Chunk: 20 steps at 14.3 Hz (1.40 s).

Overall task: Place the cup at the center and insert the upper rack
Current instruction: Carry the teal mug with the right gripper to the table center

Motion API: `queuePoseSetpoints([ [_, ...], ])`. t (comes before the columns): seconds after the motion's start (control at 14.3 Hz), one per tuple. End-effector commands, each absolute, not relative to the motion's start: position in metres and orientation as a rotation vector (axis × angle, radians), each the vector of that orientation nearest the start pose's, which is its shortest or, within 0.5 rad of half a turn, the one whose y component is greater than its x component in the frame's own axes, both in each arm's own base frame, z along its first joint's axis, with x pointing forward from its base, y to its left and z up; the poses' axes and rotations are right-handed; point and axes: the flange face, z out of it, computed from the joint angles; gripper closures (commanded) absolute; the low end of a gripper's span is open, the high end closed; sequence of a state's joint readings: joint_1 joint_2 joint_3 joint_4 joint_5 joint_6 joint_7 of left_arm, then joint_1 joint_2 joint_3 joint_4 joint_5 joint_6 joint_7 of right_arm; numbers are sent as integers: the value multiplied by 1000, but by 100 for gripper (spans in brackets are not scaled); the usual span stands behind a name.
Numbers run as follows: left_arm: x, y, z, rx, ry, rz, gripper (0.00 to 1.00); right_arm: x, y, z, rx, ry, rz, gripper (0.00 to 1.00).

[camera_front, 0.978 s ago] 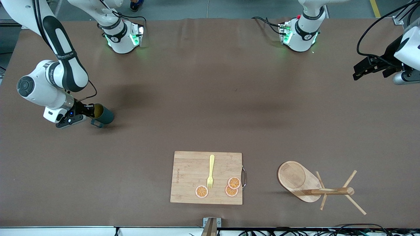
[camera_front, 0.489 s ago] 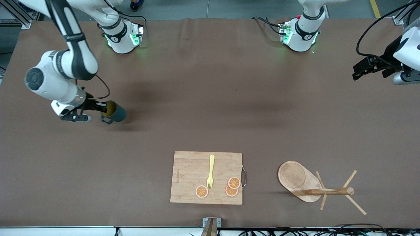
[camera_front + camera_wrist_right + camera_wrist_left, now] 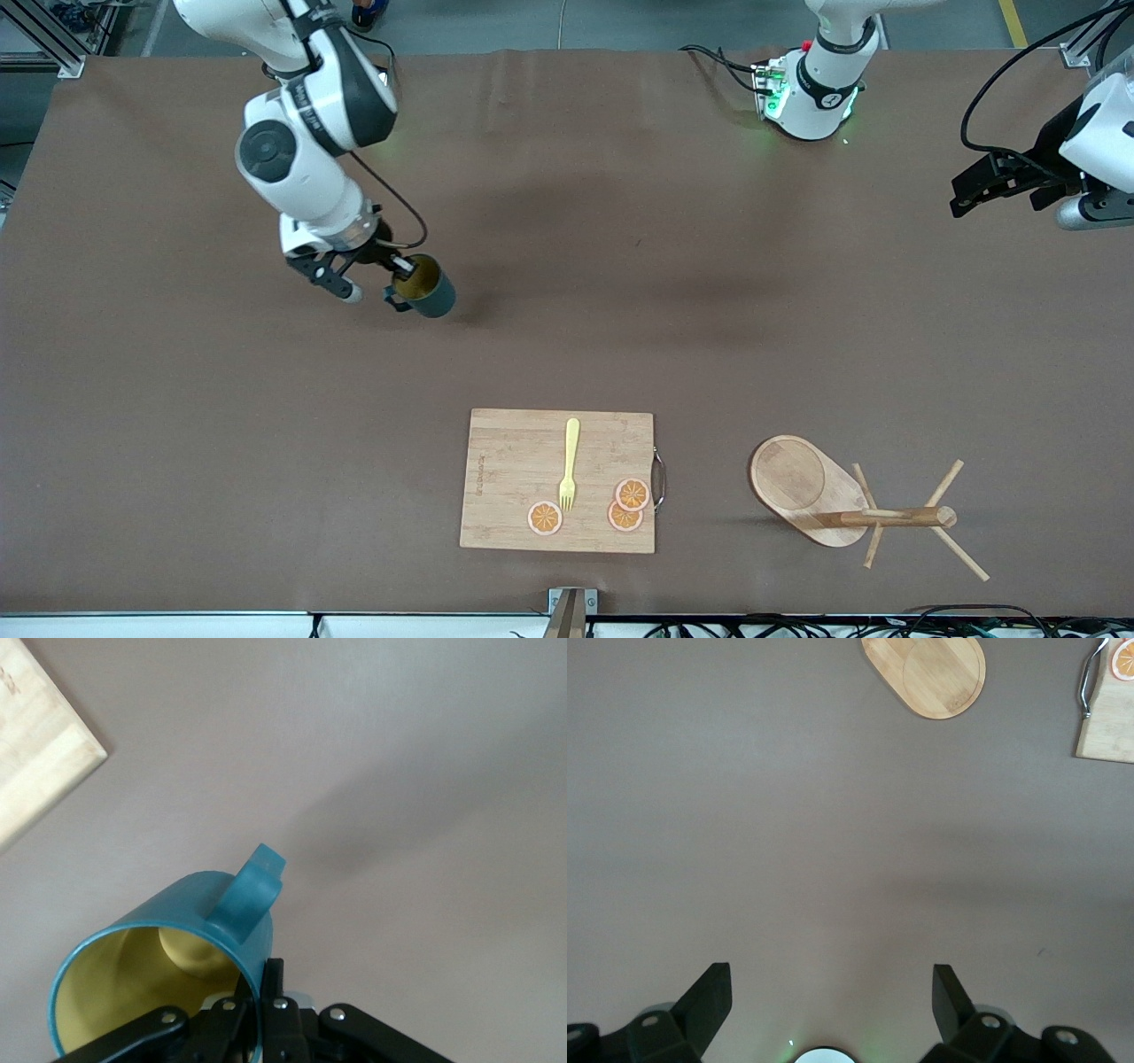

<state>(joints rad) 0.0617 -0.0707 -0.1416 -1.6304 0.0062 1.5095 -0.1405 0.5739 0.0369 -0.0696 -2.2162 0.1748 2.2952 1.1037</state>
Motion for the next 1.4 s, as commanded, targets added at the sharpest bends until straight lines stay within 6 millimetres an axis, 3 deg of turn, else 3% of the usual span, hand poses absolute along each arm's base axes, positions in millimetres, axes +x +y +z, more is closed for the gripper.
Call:
queuePoseSetpoints([
  [0.0, 528, -46, 625, -3126, -75, 73, 0, 469, 324, 361, -2703, 1378, 122, 100],
  [0.42, 530, -47, 621, -3126, -70, 78, 0, 471, 452, 350, -2548, 1771, 167, 100],
  [0.77, 534, -47, 617, -3127, -70, 81, 0, 455, 532, 319, -2445, 1903, 155, 100],
  [0.91, 536, -46, 614, -3128, -72, 81, 0, 455, 551, 306, -2399, 1968, 144, 100],
  [1.33, 540, -51, 606, -3134, -60, 104, 0, 435, 566, 293, -2332, 2081, 151, 100],
])
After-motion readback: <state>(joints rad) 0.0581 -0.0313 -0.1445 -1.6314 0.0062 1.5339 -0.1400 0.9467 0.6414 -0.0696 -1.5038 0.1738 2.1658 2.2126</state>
